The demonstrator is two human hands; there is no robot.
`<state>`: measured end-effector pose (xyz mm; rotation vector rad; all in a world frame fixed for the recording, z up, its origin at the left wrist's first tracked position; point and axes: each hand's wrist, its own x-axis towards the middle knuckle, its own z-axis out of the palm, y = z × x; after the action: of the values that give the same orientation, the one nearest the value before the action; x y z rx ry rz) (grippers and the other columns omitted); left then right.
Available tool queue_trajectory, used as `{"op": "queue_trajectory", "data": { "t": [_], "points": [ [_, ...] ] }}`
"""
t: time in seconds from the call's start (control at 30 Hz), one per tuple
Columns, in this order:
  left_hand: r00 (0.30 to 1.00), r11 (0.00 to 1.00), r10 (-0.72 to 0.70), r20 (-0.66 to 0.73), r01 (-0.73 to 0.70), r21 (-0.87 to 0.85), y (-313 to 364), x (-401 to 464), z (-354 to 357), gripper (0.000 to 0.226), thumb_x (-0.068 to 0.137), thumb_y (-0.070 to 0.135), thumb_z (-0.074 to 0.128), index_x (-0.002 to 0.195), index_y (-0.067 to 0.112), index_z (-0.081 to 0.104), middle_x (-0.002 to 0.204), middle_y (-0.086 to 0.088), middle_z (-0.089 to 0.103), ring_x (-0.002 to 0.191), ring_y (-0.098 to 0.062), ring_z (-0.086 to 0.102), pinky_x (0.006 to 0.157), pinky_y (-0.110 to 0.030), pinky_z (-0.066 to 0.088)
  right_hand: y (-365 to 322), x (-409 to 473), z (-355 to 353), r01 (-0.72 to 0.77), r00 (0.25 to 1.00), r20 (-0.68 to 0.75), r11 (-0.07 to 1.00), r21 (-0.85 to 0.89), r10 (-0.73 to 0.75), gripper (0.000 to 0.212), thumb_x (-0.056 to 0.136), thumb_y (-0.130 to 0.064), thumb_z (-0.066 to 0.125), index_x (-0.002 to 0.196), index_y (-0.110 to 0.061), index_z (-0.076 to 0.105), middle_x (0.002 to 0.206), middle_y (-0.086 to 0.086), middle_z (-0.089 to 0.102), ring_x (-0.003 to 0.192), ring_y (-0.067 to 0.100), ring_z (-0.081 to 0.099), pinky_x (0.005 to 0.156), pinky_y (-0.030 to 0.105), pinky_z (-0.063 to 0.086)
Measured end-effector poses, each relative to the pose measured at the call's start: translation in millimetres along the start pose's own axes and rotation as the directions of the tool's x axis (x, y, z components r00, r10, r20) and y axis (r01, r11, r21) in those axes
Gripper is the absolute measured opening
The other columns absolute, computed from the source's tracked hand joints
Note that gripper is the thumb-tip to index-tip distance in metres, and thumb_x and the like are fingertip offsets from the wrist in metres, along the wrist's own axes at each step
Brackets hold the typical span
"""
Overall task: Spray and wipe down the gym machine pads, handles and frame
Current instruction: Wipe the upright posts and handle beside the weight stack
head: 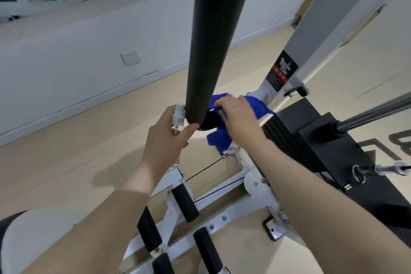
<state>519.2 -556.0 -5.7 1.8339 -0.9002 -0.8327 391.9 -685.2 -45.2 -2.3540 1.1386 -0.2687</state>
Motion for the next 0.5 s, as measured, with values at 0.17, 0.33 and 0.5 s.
{"op": "queue_trajectory", "data": {
  "t": [0.17, 0.33, 0.5],
  "points": [
    [0.997, 0.999, -0.04, 0.059, 0.04, 0.008, -1, 5, -5, 0.032, 0.089, 0.024, 0.059, 0.119, 0.029, 0.049, 0.081, 0.004, 0.059, 0.06, -0.014, 0.056, 0.05, -0.008, 0.045, -32, 0, 7, -0.266, 0.936, -0.152, 0.92, 0.288, 0.318, 0.017, 0.096, -0.015, 0.042, 0.109, -0.009, 0.052, 0.094, 0.003, 0.051, 0.096, 0.022, 0.051, 0.086, 0.034, 0.044],
    [0.996, 0.999, -0.02, 0.082, 0.023, -0.04, 1, 3, -6, 0.033, 0.09, 0.024, 0.058, 0.12, 0.033, 0.05, 0.096, 0.008, 0.064, 0.067, -0.008, 0.06, 0.057, -0.015, 0.051, -79, -14, -4, -0.501, 0.743, 0.342, 0.14, 0.854, 0.575, 0.02, 0.094, -0.031, 0.047, 0.106, -0.016, 0.052, 0.089, 0.005, 0.059, 0.088, 0.02, 0.057, 0.077, 0.036, 0.049],
    [1.0, 0.994, -0.022, -0.017, 0.02, -0.104, 7, -13, 7, 0.031, 0.092, 0.024, 0.054, 0.093, 0.053, 0.043, 0.086, 0.023, 0.059, 0.079, -0.002, 0.061, 0.064, -0.018, 0.053, -85, -24, -11, -0.36, 0.831, 0.249, 0.139, 0.923, 0.498, 0.013, 0.097, -0.032, 0.041, 0.102, -0.025, 0.051, 0.09, 0.002, 0.058, 0.086, 0.016, 0.056, 0.084, 0.036, 0.048]
  ]
}}
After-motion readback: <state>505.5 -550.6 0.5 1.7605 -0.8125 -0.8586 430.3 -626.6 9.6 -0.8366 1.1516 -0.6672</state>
